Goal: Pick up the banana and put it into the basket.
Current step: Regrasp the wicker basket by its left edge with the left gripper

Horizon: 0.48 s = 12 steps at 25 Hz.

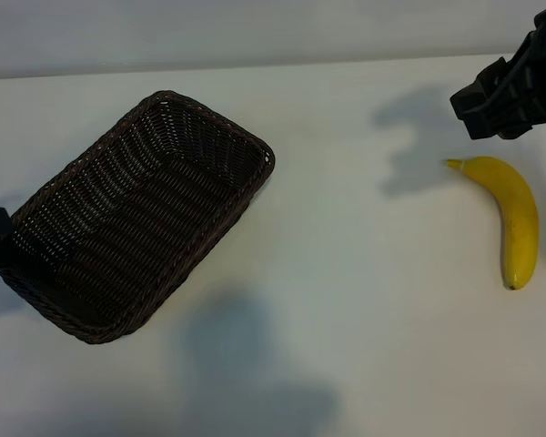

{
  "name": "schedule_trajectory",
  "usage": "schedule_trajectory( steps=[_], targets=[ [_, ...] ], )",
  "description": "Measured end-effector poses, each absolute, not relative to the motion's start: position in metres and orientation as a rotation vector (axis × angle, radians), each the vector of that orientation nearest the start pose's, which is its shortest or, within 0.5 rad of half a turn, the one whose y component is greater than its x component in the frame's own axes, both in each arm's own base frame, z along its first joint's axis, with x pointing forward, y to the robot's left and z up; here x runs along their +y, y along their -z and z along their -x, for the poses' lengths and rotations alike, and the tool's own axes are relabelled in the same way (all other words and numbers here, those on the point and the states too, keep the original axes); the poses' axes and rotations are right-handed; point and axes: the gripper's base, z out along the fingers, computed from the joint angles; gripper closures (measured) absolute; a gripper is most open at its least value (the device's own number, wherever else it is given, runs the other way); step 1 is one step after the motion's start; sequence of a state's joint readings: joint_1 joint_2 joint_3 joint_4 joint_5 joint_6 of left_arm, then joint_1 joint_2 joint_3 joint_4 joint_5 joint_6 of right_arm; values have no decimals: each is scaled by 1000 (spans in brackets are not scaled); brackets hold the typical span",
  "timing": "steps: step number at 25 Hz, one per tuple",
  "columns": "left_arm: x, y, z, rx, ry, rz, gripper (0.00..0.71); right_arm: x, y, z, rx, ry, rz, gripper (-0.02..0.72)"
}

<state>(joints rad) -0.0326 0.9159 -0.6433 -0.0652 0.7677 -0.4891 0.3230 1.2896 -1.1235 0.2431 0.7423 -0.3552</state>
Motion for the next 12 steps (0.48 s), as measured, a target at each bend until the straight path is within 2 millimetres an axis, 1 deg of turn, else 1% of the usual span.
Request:
schedule_trajectory(
  steps=[5,12],
  targets=[
    [-5,-268,-164,2459,228,635,180,101,-342,-254,2286,-265,661,123],
    [-6,-258,-176,2487,227,681,166,101,-342,-254,2286,-265,661,123]
  ],
)
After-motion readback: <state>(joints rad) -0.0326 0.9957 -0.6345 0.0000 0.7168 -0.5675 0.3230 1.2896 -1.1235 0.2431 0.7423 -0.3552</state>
